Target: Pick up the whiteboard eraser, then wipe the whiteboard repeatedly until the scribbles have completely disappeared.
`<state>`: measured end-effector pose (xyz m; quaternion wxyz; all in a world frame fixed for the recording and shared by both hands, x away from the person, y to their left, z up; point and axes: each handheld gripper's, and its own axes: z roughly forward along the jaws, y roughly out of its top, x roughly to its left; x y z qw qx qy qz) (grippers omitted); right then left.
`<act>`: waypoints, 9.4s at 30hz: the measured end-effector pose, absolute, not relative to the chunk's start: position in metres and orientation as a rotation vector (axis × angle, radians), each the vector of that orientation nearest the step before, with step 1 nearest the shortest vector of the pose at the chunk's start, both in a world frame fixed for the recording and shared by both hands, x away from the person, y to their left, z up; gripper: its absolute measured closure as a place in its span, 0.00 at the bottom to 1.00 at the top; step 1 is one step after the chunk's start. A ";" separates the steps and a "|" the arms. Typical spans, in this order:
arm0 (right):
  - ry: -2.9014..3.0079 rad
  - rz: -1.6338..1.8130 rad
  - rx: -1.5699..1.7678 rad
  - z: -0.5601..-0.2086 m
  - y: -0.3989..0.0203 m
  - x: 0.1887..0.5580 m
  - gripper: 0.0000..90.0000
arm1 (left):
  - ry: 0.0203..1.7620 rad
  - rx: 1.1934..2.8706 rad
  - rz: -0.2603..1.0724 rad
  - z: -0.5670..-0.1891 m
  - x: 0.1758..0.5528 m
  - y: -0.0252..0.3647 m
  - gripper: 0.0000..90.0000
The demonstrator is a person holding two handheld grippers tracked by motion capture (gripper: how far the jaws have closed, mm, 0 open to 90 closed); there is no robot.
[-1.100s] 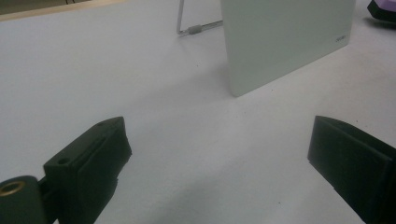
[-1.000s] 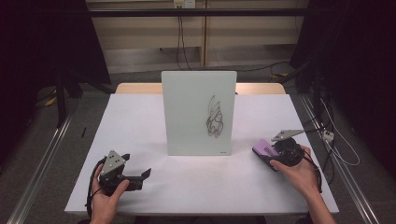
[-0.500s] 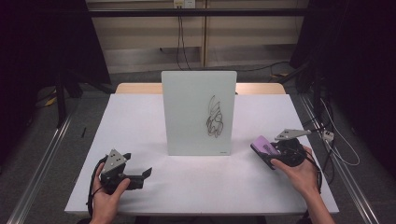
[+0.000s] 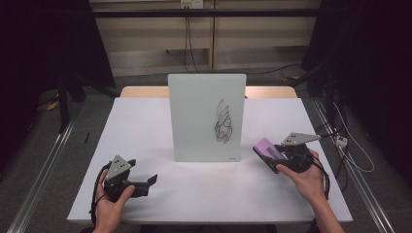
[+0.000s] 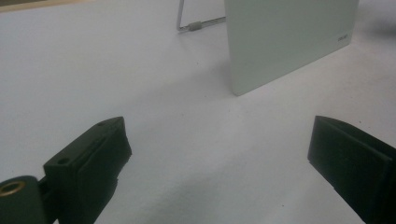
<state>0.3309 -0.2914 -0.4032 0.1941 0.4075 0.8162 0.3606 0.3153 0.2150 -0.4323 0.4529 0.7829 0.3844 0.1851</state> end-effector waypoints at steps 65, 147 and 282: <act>2.180 1.173 0.666 -0.335 -0.200 0.359 0.46 | 0.980 1.933 0.461 -0.433 0.312 0.218 0.06; 2.197 1.060 0.532 -0.344 -0.171 0.383 0.46 | 0.987 1.941 0.459 -0.434 0.312 0.220 0.06; 2.185 1.007 0.561 -0.365 -0.158 0.373 0.46 | 0.965 1.964 0.429 -0.436 0.314 0.213 0.06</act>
